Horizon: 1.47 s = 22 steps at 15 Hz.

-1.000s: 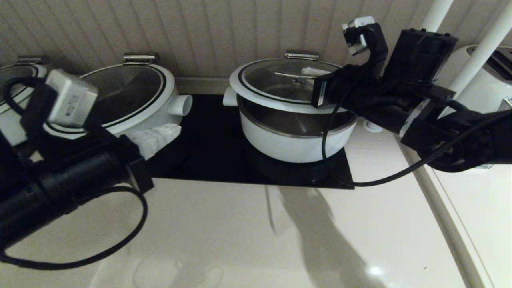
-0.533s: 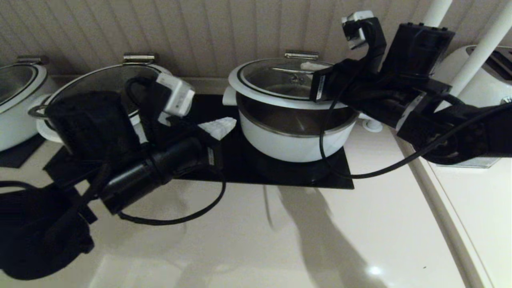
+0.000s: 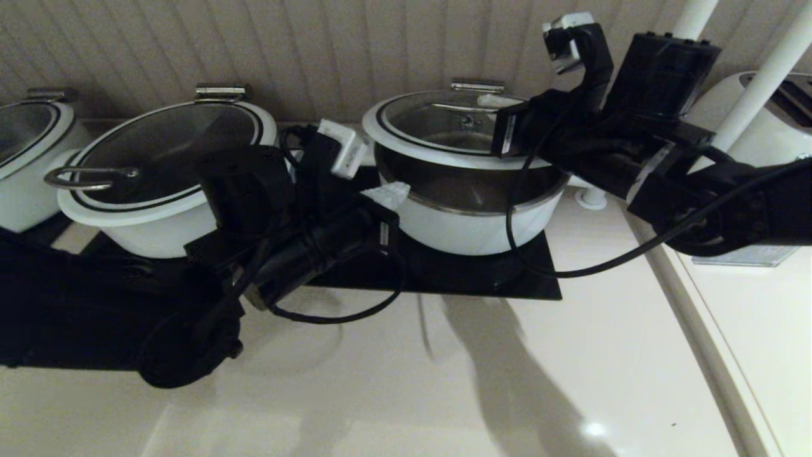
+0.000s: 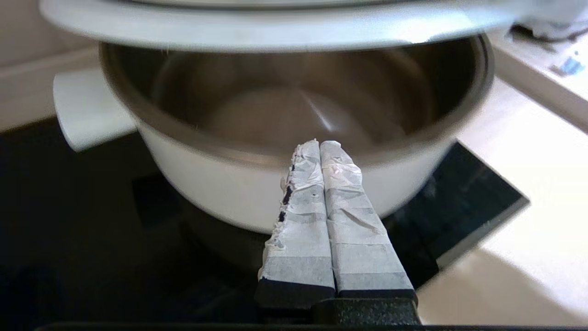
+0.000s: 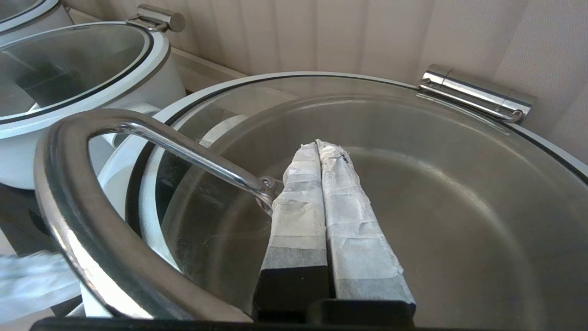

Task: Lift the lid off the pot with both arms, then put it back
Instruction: Hold the pot lid with the left arm

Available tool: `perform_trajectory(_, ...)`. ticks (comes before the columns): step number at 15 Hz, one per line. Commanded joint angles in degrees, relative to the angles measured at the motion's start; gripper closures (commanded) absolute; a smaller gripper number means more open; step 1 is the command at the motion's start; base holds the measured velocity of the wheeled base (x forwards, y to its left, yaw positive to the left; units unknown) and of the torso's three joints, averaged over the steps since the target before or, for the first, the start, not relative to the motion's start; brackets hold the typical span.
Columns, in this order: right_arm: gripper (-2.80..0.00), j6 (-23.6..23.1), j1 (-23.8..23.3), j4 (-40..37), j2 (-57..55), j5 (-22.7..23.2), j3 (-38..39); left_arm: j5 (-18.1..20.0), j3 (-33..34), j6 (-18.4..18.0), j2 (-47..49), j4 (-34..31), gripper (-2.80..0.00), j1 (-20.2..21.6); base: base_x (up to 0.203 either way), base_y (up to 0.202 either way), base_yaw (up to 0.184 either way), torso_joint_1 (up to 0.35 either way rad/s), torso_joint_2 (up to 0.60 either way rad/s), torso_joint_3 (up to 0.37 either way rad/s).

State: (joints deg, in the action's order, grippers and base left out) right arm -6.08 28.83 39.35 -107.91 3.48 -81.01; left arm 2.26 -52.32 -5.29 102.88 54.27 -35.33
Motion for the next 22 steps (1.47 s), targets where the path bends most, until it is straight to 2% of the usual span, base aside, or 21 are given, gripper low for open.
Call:
perform_trajectory(1,0.00,-0.07,0.09,0.29,0.50,0.03,0.06,0.00,-2.63,-0.07,2.19,0.31,0.00,0.00,0.000,0.000,0.000,0.000,0.00,0.000)
perform_trajectory(7,0.00,-0.08,0.09,0.29,1.84,-0.05,0.93,0.03,-5.60,-0.33,4.17,0.22,0.00,0.08,0.000,0.000,0.000,0.000,0.00,0.000)
perform_trajectory(14,0.00,-0.21,0.17,0.38,5.32,0.03,5.60,0.03,-10.13,-0.33,6.74,-0.06,0.00,0.26,0.000,0.000,0.000,0.000,0.00,0.000)
perform_trajectory(22,0.00,-0.16,0.08,0.46,12.45,0.03,15.31,0.09,-12.81,-0.42,7.34,-0.48,0.00,0.35,0.000,0.000,0.000,0.000,0.00,0.000)
